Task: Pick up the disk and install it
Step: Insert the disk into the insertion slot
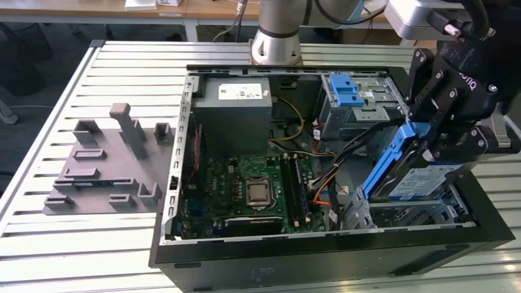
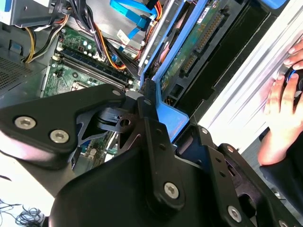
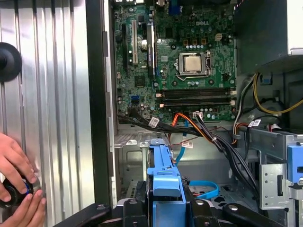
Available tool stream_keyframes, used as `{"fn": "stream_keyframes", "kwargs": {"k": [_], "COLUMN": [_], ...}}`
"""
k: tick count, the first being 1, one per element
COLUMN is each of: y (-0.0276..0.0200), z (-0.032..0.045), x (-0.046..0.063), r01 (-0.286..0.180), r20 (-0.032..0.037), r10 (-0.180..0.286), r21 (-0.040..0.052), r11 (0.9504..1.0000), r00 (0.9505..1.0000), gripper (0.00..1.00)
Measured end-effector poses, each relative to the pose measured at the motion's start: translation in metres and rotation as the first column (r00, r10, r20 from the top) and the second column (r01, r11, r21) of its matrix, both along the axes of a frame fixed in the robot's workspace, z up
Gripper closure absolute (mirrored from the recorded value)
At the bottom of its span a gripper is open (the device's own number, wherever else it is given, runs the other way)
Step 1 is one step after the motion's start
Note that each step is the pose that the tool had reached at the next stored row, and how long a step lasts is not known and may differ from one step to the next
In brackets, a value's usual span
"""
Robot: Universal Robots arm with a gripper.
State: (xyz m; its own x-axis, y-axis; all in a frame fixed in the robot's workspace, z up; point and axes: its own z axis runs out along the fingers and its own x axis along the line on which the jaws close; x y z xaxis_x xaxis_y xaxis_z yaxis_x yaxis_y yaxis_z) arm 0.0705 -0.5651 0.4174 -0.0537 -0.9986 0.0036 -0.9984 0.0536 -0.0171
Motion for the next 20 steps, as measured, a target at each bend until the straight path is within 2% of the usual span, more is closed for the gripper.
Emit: {"fn": "stream_keyframes", "kwargs": {"k": [8,9,15,16,17,19,20], "y": [0.0000,0.0000,0.0000,0.0000,0.0000,0.0000,0.0000], "z": [-0.0059,-0.0069,-0.0136,-0.0144,-0.0151,-0.0169,-0.0178], "x": [0.000,0.000,0.000,0.000,0.000,0.000,0.000], "r01": [0.000,0.000,0.000,0.000,0.000,0.000,0.000], "r20": [0.0000,0.0000,0.0000,0.0000,0.0000,0.0000,0.0000], "r10": [0.000,0.000,0.000,0.000,0.000,0.000,0.000], "r21": [-0.0002,-0.0001,-0.0001,-0.0001,-0.0001,0.0000,0.0000], "r11": [1.0000,1.0000,1.0000,1.0000,1.0000,1.0000,1.0000], "r00": [1.0000,1.0000,1.0000,1.0000,1.0000,1.0000,1.0000], "gripper": [0.62,0.56,0.57,0.63,0.63,0.75,0.75]}}
